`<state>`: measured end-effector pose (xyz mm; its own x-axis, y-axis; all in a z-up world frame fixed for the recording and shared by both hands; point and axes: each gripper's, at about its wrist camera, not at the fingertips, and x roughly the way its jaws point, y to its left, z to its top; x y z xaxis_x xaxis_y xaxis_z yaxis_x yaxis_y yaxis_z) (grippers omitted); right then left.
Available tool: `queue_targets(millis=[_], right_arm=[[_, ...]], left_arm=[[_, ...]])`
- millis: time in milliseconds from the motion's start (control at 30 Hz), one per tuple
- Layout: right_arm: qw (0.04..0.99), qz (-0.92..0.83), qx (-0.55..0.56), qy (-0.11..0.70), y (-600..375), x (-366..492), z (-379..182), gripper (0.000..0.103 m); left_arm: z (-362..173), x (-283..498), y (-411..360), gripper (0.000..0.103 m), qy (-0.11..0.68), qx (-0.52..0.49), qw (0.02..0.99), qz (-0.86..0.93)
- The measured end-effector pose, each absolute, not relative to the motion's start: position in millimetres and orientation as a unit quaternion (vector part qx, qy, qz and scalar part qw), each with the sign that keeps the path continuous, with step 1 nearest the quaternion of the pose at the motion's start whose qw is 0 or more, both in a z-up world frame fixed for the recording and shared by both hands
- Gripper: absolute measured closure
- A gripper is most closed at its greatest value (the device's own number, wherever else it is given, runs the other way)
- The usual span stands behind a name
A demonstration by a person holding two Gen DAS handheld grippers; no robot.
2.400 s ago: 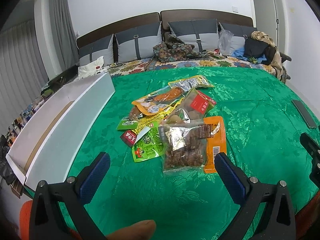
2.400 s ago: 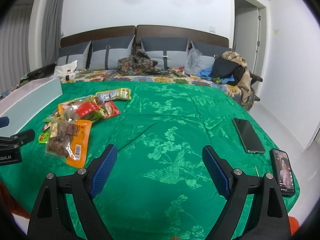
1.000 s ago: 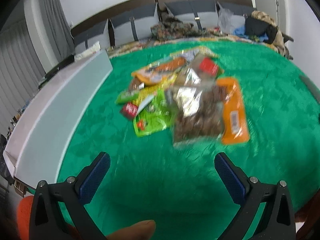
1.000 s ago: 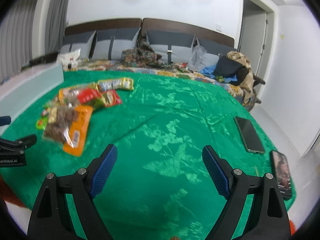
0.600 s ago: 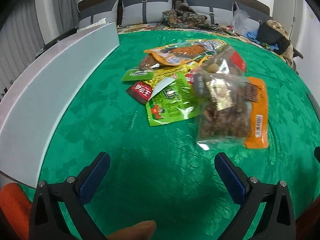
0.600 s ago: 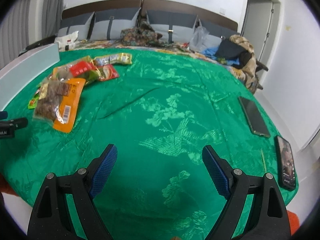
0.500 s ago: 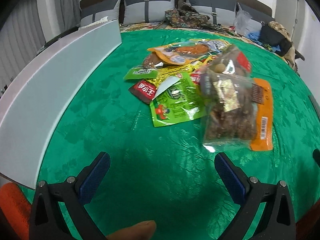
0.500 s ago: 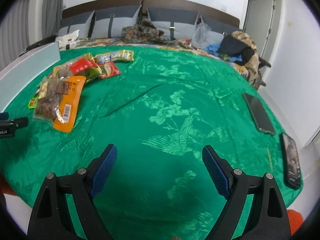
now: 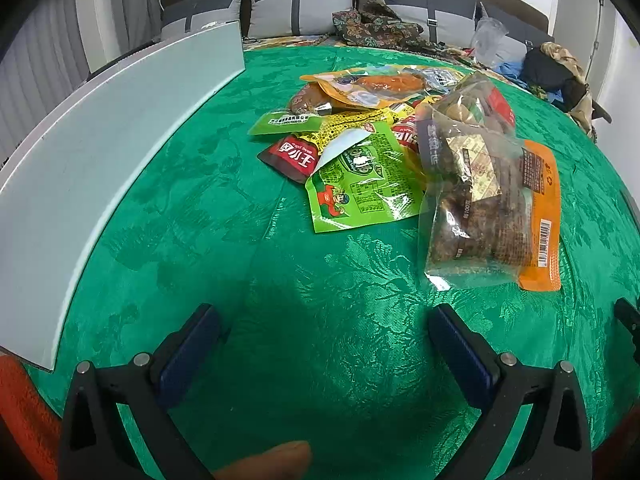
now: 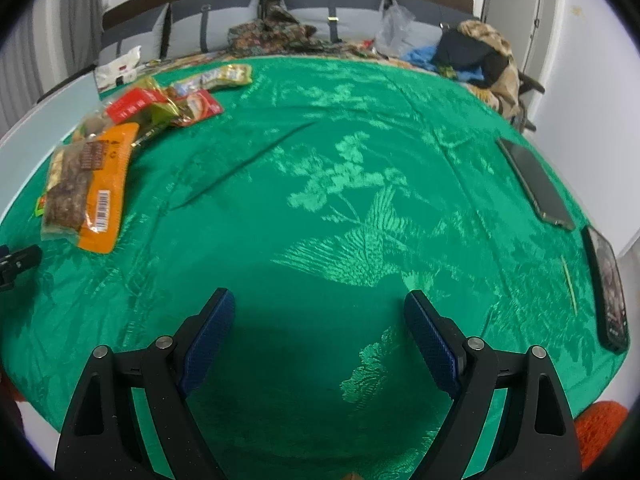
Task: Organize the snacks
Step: 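Move the left tool toward the clear bag with orange label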
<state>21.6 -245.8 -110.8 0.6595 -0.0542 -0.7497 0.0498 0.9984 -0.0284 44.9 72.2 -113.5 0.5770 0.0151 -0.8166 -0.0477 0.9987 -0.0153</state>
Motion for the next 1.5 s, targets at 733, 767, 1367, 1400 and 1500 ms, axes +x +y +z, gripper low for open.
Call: queue_targets(millis=[733,767,1367,1400,1500], right_arm=[[0.916,-0.044,0.029,0.399,-249.0,26.0,-113.8,0.012],[0.915,-0.044,0.029,0.399,-249.0,25.9,-113.8,0.012],[0.918,-0.048,0.028,0.393,-247.8,25.5,-114.7,0.012],[0.918,-0.048,0.028,0.393,-247.7,25.5,-114.7,0.012],[0.918,-0.048,0.028,0.394,-247.9,25.6,-114.7,0.012]], left_arm=[[-113.0,49.1,76.5,0.0,0.465,-0.002,0.885,-0.013],[-113.0,49.2,76.7,0.0,0.465,-0.002,0.885,-0.014],[-115.3,41.5,76.6,0.0,0.448,0.004,0.894,-0.025],[-115.3,41.4,76.7,0.0,0.448,0.005,0.894,-0.026],[-114.9,42.0,76.5,0.0,0.449,0.005,0.893,-0.026]])
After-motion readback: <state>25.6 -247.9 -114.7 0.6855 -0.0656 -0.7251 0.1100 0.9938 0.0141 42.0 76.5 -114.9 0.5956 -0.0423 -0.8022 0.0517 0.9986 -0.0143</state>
